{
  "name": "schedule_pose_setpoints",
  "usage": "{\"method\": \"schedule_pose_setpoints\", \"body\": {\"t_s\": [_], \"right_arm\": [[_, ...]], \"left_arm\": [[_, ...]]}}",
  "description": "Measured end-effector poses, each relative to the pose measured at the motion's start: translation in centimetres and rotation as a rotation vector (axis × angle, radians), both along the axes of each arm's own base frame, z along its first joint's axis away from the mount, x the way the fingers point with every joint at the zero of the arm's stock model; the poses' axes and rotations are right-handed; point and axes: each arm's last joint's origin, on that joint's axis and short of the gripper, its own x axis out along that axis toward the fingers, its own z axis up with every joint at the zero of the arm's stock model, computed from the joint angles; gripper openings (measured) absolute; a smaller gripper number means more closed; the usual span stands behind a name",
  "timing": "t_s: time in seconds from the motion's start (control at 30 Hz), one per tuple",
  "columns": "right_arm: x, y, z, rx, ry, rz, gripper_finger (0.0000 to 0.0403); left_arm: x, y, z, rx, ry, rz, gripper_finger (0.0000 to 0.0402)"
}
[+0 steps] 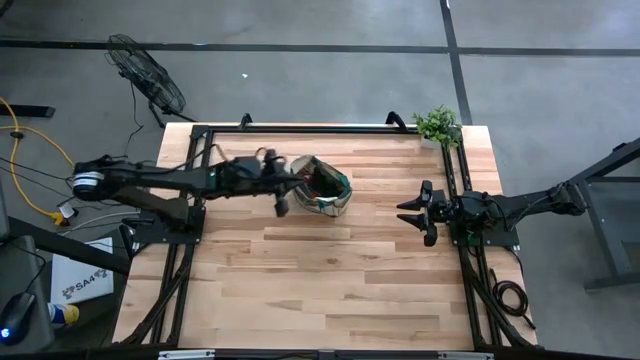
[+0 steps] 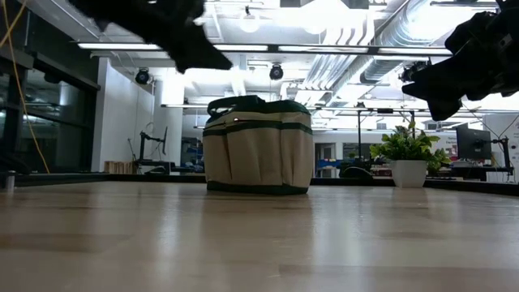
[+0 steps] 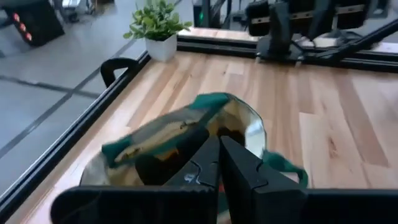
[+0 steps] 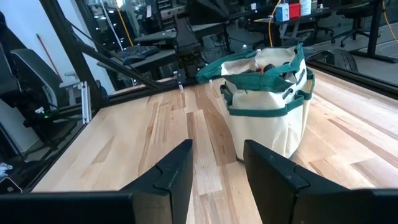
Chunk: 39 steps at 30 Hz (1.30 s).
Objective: Pick & Place Garden tools in Gardening bag
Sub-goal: Return to Home Position
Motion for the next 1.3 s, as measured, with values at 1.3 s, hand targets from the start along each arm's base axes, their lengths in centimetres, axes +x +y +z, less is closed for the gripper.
{"method": "schedule_pose_setpoints", "body": {"t_s": [1.3], "right_arm": [[0.0,0.0,0.0,0.000,0.003,0.000,0.0135]], "left_arm": [[-15.1,-2.5,-10.3,-0.160,-0.338,-0.217,0.0010]]}}
